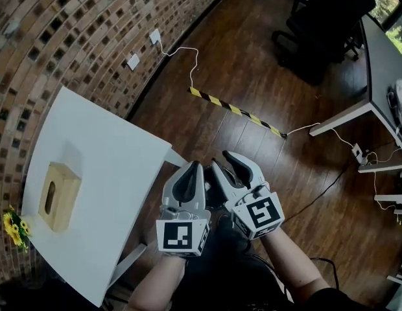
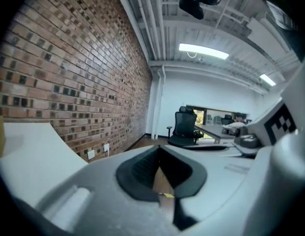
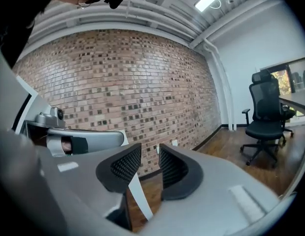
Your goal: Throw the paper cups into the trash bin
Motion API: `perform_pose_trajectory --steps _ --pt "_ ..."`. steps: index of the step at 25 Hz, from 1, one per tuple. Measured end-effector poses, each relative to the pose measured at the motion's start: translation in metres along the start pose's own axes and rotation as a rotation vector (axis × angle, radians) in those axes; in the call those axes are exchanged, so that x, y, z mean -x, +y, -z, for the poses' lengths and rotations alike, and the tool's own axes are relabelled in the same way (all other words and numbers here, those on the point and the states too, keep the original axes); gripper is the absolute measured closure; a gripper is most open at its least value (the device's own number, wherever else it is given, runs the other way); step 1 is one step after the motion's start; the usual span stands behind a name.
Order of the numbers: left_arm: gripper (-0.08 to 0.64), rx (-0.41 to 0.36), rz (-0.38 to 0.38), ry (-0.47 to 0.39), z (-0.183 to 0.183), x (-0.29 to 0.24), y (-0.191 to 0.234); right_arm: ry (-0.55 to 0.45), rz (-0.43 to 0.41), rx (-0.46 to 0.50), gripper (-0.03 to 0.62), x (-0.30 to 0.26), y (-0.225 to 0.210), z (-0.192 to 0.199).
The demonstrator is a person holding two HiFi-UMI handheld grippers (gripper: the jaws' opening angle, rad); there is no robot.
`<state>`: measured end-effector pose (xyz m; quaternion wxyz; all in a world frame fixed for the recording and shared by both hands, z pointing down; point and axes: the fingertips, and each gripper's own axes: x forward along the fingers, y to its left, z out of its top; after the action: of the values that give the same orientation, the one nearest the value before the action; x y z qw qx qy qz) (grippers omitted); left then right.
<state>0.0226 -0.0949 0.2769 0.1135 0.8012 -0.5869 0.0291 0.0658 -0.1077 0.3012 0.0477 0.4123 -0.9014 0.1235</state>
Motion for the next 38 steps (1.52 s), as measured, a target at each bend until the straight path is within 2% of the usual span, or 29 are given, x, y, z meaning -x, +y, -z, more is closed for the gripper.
perform_pose_trajectory --steps 5,9,15,29,38 --pt "0.555 -0.031 -0.018 -0.059 -0.047 0.019 -0.005 -0.071 -0.01 0.045 0.516 0.014 0.015 -0.056" --pt "0.555 -0.026 -0.04 -0.113 -0.079 0.034 -0.001 -0.115 -0.02 0.065 0.537 0.022 0.03 -0.089" --pt "0.555 -0.081 -0.017 -0.18 -0.122 0.048 -0.008 -0.179 -0.013 0.118 0.574 0.028 0.044 -0.132" --pt "0.555 -0.121 -0.017 -0.216 -0.148 0.065 -0.01 -0.224 0.013 0.177 0.584 0.049 0.057 -0.154" --pt "0.555 -0.124 -0.009 -0.231 -0.153 0.071 -0.02 -0.227 -0.017 0.211 0.584 0.052 0.067 -0.158"
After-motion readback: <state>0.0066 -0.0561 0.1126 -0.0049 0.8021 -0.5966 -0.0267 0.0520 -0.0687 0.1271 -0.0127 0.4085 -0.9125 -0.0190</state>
